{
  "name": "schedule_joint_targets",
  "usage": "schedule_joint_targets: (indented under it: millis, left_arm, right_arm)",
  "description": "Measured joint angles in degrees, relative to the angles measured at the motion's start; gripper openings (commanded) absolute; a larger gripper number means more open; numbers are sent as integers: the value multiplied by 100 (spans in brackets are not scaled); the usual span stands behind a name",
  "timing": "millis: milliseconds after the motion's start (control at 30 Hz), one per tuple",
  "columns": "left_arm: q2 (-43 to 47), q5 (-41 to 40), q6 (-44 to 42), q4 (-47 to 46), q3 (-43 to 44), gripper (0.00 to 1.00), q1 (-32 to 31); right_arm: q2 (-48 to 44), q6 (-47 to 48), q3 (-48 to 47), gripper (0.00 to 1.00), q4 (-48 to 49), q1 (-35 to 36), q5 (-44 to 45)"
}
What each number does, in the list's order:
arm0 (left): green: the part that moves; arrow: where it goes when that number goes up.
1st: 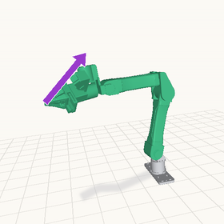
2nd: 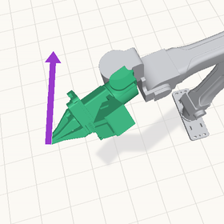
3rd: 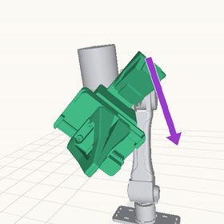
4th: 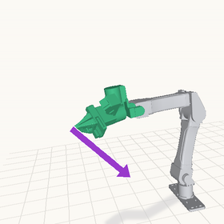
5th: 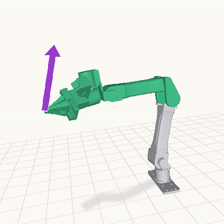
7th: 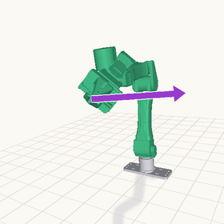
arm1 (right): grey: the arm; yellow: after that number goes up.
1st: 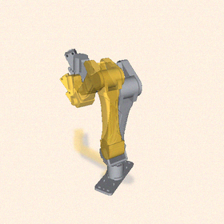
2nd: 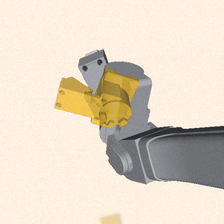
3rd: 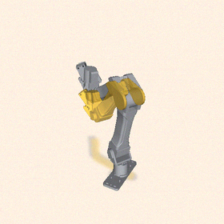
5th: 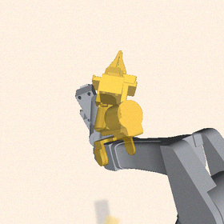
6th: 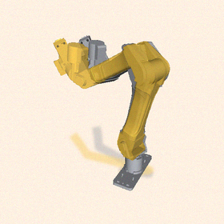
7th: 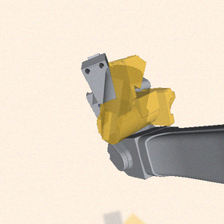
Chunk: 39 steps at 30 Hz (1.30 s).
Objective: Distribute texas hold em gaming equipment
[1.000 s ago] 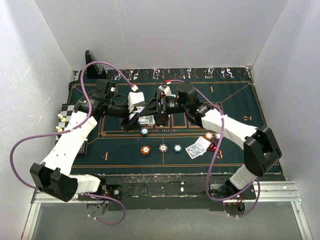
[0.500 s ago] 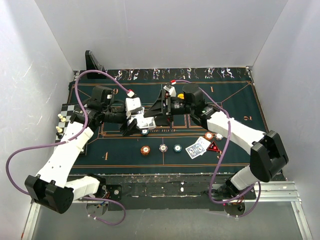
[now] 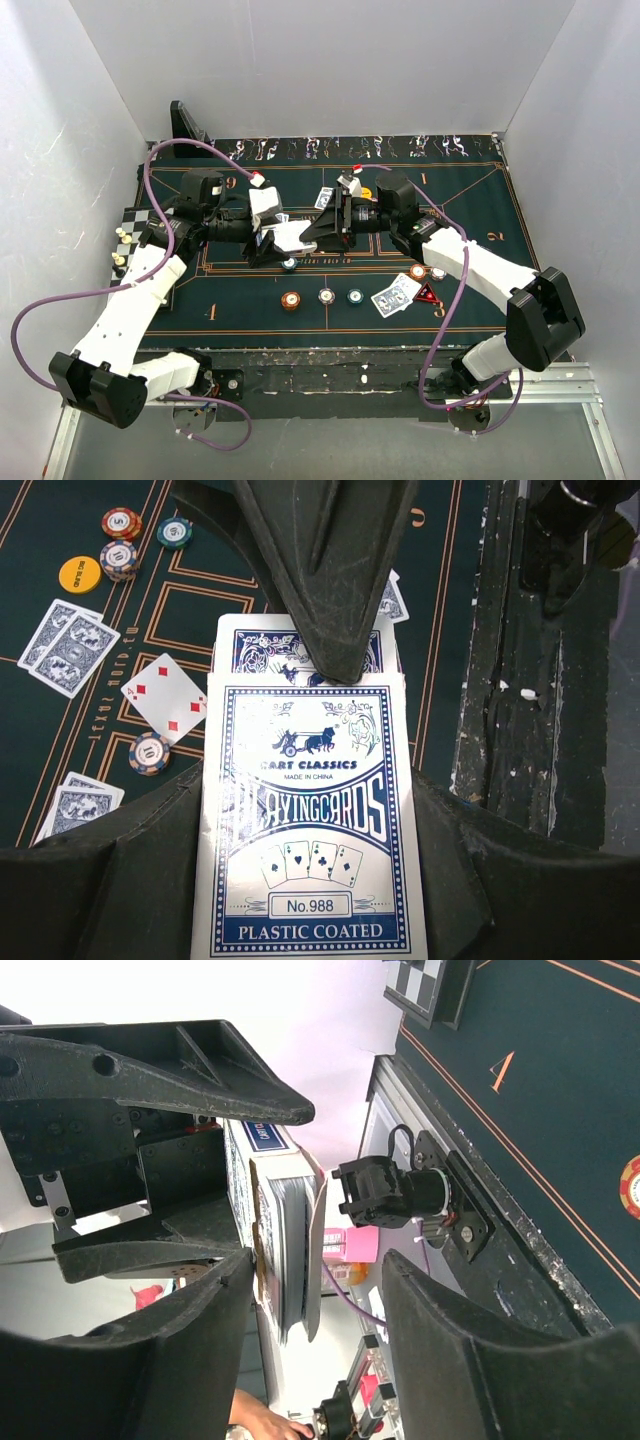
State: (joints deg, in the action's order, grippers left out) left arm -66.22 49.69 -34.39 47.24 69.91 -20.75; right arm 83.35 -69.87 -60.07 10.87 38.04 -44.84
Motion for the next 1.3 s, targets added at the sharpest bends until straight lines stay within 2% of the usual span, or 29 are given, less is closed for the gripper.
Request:
schedule_joint_targets:
  millis: [233, 867, 1200, 1300]
  left_arm:
    - [4, 76, 186, -103, 0, 13, 0]
    - [42, 225, 411, -273, -13, 12, -4]
    - [223, 286, 529, -483, -208, 12, -4]
    - [247, 310, 568, -557, -240, 12, -4]
  right_arm:
    - [0, -13, 0, 51, 15, -17, -72]
    - [-319, -35, 289, 50, 68, -372, -166]
    - [-629, 407, 197, 50, -708, -632, -31]
    - [-654, 590, 37, 64, -1043, -632, 33]
